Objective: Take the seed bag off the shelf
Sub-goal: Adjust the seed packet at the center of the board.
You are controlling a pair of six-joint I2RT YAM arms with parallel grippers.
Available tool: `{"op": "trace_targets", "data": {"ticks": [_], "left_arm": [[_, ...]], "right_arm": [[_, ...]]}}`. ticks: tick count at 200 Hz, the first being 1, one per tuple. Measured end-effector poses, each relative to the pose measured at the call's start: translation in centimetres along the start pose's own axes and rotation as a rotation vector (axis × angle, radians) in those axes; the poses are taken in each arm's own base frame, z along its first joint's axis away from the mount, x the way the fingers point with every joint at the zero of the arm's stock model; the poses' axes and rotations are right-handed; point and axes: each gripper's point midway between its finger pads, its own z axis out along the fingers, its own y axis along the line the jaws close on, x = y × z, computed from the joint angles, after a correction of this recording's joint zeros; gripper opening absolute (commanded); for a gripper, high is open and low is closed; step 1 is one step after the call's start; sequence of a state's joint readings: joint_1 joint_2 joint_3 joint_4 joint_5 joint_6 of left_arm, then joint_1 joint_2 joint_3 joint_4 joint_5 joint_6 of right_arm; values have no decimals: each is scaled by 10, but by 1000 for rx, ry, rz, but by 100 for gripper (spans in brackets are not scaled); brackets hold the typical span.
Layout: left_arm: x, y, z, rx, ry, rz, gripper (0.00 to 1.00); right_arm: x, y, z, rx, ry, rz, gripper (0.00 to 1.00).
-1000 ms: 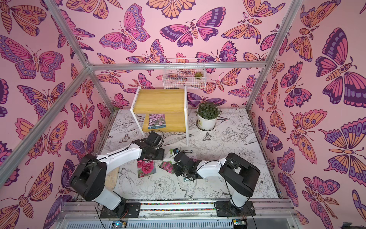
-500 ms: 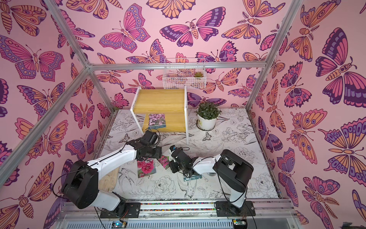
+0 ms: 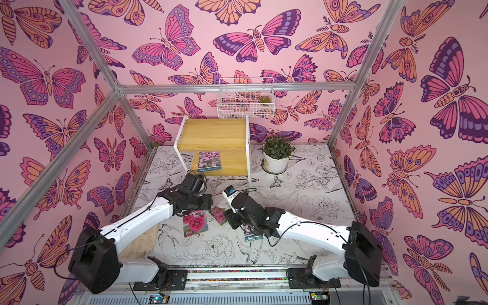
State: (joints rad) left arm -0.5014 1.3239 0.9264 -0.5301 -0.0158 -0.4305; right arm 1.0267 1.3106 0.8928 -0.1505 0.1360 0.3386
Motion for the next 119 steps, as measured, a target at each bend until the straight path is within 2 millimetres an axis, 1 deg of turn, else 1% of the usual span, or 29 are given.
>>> {"op": "trace_targets", "data": {"ticks": [8,12,19,24,39,52,66,82,103,119], "left_arm": [[-4,0,-6,9,-21,-5,66],[-6,-1,-10,15,-33,-7,66],[-8,-1,-15,23,-45,-10,66],[-9,-1,-18,29,-53,-11,66],[-10,-3,-24,46,-65,-13,66],[-9,-4,-24,55,-59,-14,65],[-5,-4,-22,59,-42,-14,65],[-1,-4,-21,64,-27,-14,65],[4,-5,-19,72,-14,-17,65],[8,-4,-19,73,-7,-20,65]], "right_arm": [[6,-15,-1,34,4,15,45],[13,-24,-1,56,14,21,45],[28,-38,2,92,42,29,45],[42,-47,5,117,73,30,45],[78,-66,11,173,163,26,44],[95,-77,16,208,215,26,43],[99,-88,22,235,233,31,42],[96,-101,31,259,240,42,41],[90,-116,48,278,250,54,39],[88,-122,64,282,262,55,39]]}}
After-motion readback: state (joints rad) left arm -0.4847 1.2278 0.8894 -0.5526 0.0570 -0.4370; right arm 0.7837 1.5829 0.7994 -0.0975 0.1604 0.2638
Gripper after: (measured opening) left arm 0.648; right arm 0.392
